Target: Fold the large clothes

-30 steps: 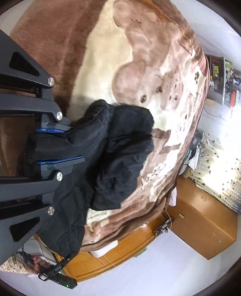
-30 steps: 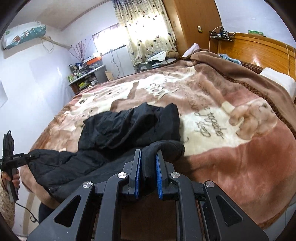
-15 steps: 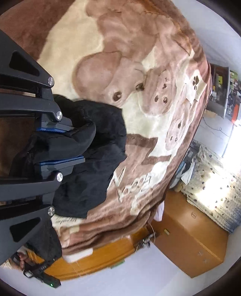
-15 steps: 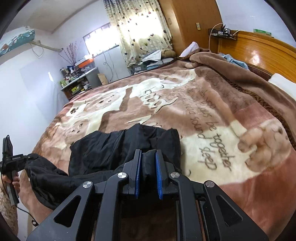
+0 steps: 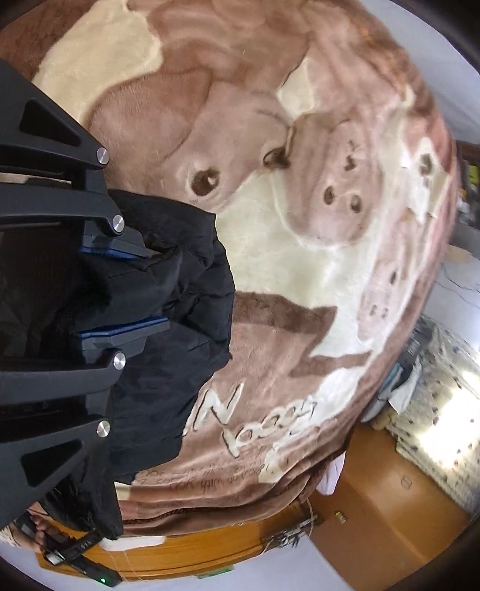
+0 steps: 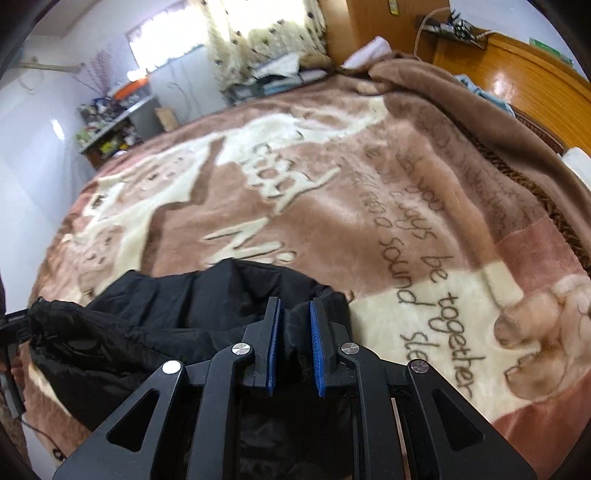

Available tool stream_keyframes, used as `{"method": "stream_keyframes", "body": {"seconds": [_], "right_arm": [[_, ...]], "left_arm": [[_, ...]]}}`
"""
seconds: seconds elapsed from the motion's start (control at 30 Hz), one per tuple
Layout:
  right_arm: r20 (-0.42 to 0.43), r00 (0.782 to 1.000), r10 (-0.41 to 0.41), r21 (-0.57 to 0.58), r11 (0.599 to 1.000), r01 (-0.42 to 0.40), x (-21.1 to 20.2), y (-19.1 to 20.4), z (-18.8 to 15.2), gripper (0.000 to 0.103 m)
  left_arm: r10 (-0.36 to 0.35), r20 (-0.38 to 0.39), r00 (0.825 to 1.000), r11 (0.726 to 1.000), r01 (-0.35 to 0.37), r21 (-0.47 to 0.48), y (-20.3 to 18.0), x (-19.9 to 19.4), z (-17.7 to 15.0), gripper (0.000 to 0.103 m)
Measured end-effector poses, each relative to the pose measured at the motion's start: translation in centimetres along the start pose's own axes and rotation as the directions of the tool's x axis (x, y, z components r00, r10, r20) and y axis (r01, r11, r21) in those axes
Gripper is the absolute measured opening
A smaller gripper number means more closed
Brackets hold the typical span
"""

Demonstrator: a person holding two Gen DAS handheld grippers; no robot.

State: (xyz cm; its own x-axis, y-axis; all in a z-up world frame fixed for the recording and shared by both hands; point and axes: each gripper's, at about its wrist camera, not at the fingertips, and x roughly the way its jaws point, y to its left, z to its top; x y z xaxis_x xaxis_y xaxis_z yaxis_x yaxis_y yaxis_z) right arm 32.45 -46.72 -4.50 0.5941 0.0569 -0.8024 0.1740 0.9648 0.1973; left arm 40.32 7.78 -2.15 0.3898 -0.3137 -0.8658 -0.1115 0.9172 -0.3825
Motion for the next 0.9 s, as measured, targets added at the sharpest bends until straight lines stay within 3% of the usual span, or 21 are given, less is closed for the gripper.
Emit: {"method": "stream_keyframes", "body": {"seconds": [0.07,0.1,0.13,0.17,0.27,0.37,0.5,0.6,0.73,0.83,0.9], "right_arm": [[-0.011,0.999,-0.039,0.004,0.999,0.039,1.2,-0.1,0.8,0.018],[-0.02,0.998,-0.063,0.018,0.998,0.063,1.8,-0.3,1.2,0.02],[-0.024,0.996,-0.082,0.033,0.996,0.083,2.1,-0.6,1.4,0.02],[-0.029,0.995,-0.097,0.043,0.994,0.098,2.2,-0.6,1.6,0.02],[0.037,0.994,-0.104,0.002,0.995,0.104,1.0,0.2,1.5,0.02],[0.157,0.983,-0.096,-0.091,0.99,0.111,-2.0,1.7,0.4,0.022],[0.229,0.973,0.008,-0.236,0.971,0.048,-6.0,3.9,-2.5,0.027],[0.185,0.976,0.113,-0.374,0.927,-0.036,-7.4,6.4,-5.8,0.029],[0.078,0.979,0.189,-0.502,0.856,-0.125,-6.6,10.2,-10.4,0.029],[0.003,0.979,0.206,-0.537,0.826,-0.172,-4.2,13.2,-12.7,0.029],[-0.046,0.974,0.22,-0.536,0.818,-0.21,-2.3,14.8,-13.6,0.029]], "left_arm": [[0.012,-0.014,1.0,1.0,-0.012,-0.02,0.2,1.0,0.7,0.035],[0.009,-0.007,1.0,1.0,-0.01,-0.026,0.3,1.3,1.0,0.045],[0.012,0.008,1.0,0.999,-0.012,-0.033,0.4,1.2,1.2,0.062],[0.008,0.039,0.999,0.999,-0.006,-0.047,0.9,0.8,1.4,0.066],[-0.046,0.093,0.995,0.996,0.053,-0.075,2.1,-0.5,1.7,0.069],[-0.027,0.107,0.994,0.997,0.035,-0.073,3.1,-1.7,1.6,0.071],[-0.043,0.16,0.986,0.996,0.055,-0.075,4.2,-3.8,0.8,0.071],[-0.01,0.203,0.979,0.995,0.03,-0.092,4.8,-5.5,-0.8,0.071],[-0.047,0.218,0.975,0.998,0.054,-0.025,4.1,-6.6,-4.0,0.072],[-0.065,0.165,0.984,0.995,0.052,0.086,1.8,-5.9,-7.1,0.075],[-0.101,0.092,0.991,0.978,0.082,0.19,-0.6,-4.7,-9.3,0.075]]}}
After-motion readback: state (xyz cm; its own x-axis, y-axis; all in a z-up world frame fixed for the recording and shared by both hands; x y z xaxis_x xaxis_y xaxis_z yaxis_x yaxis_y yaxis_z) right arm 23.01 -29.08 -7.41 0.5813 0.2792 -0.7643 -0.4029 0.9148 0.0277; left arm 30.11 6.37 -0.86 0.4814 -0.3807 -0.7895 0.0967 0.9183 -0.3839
